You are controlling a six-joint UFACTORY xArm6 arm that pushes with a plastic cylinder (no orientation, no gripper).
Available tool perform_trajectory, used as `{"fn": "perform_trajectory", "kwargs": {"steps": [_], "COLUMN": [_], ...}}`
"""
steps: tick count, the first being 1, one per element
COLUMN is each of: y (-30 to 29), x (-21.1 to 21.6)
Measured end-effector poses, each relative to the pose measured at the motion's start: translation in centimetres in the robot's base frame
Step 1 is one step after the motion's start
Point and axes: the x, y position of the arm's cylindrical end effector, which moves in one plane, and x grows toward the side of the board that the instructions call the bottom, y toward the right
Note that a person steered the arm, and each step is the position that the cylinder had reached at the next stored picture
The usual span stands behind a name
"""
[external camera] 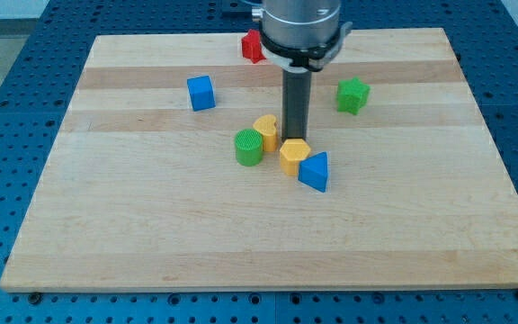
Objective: Move blue triangle towards bottom center
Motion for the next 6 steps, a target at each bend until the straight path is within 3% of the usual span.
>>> {"fn": "perform_trajectory", "kwargs": {"steps": [2,6], "y": [6.2,-2.2], "x": [1.9,6.5]}}
